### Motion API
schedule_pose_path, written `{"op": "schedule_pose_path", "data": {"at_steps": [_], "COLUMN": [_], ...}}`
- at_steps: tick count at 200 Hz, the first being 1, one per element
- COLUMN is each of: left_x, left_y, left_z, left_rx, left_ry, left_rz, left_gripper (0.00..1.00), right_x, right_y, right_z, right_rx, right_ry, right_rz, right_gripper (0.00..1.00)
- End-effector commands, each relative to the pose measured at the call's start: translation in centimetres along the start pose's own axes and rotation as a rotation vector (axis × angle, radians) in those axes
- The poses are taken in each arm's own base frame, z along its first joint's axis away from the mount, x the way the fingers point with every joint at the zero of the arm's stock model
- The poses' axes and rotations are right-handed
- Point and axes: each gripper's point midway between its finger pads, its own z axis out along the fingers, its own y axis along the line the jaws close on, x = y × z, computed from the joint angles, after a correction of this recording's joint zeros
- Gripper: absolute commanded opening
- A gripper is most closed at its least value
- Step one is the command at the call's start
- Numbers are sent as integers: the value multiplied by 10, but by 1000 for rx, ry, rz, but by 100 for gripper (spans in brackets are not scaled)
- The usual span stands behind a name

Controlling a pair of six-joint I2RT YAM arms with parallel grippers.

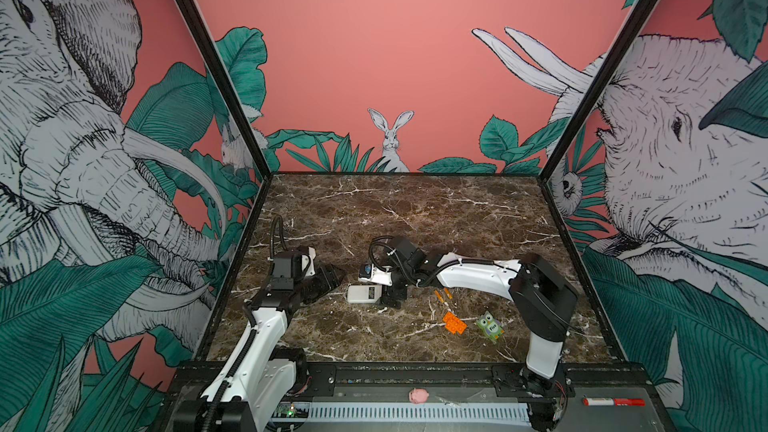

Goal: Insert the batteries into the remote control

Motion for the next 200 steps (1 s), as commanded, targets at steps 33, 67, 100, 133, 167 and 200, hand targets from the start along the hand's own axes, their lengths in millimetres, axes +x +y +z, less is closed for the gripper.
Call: {"op": "schedule_pose_path", "data": {"at_steps": [33, 67, 100, 133, 167, 200], "left_x": [2, 4, 7, 6, 4, 6], "left_y": [7, 11, 14, 14, 11, 9], "left_z": [0, 2, 3, 2, 0, 1], "left_rx": [8, 11, 4, 2, 9, 31], "left_ry": [-13, -19, -16, -20, -27, -26], "left_rz": [-21, -41, -40, -30, -3, 1], "left_gripper": [73, 73, 73, 72, 72, 73], "right_x": [6, 13, 19, 24, 30, 33], "right_y": [-1, -6, -7, -4, -2, 0], "right_z": [19, 28, 35, 38, 39, 40], "right_rx": [10, 34, 42, 32, 28, 26], "right_ry": [77, 112, 129, 137, 151, 151], "right_rz": [-64, -52, -31, -25, -19, -15], "right_gripper": [93, 90, 88, 83, 73, 67]}}
